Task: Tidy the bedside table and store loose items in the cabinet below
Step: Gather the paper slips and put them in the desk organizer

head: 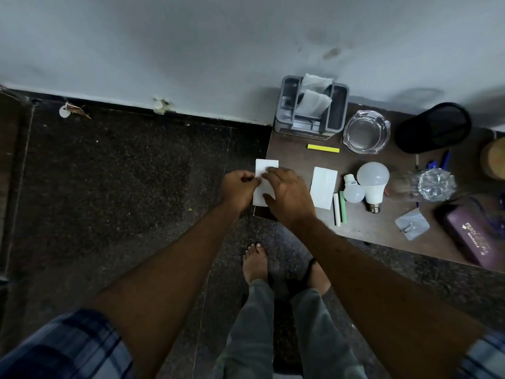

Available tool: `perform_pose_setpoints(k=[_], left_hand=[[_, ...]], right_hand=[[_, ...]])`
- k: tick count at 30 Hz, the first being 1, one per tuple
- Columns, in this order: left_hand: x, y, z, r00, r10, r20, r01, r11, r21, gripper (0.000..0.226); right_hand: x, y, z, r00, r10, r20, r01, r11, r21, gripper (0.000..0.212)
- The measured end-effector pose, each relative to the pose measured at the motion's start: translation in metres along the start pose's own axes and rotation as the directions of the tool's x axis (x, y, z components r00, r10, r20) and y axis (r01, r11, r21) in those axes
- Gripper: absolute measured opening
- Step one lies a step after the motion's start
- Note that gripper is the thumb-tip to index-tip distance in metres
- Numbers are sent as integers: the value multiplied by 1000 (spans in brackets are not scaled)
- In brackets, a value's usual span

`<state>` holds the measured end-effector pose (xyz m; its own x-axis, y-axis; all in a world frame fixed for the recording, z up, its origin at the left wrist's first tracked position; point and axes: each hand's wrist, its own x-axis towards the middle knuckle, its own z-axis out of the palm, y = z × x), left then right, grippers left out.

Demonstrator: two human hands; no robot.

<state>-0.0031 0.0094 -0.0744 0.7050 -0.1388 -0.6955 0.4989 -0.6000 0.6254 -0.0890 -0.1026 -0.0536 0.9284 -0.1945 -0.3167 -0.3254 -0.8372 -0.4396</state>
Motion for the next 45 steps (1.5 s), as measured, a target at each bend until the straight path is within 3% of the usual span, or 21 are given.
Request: perform_pose_setpoints(k=[4, 8, 17, 22, 27, 33, 40, 45], left_hand=[[-2, 6, -1, 998, 34, -55, -39, 996, -81, 9], [-10, 24, 0, 992, 96, -86, -110, 979, -174, 6], [-35, 73, -1, 948, 262, -182, -299, 930, -213, 13], [-53, 99, -1, 904, 391, -175, -420, 890, -179, 13], [-65, 126, -3, 859, 489, -152, -511, 834, -208, 33], [-53, 150, 1, 792, 599, -119, -610, 781, -133, 45], [-29, 161, -2, 757, 651, -57, -651, 759, 20, 48], [-14, 156, -3, 776, 630, -40, -627, 777, 59, 49]], right_hand=[[-1, 2, -8, 984, 133, -118, -100, 963, 251, 40], [4, -7, -28, 966, 215, -145, -128, 881, 456, 34], [15, -19, -71, 920, 358, -161, -153, 705, 693, 38], [12, -23, -96, 921, 347, -177, -85, 624, 777, 49], [18, -19, -115, 914, 345, -213, -10, 545, 838, 60], [35, -10, -141, 919, 315, -238, 40, 525, 850, 69], [54, -2, -145, 928, 318, -193, 13, 492, 871, 66], [67, 0, -134, 929, 334, -158, -16, 463, 886, 56]])
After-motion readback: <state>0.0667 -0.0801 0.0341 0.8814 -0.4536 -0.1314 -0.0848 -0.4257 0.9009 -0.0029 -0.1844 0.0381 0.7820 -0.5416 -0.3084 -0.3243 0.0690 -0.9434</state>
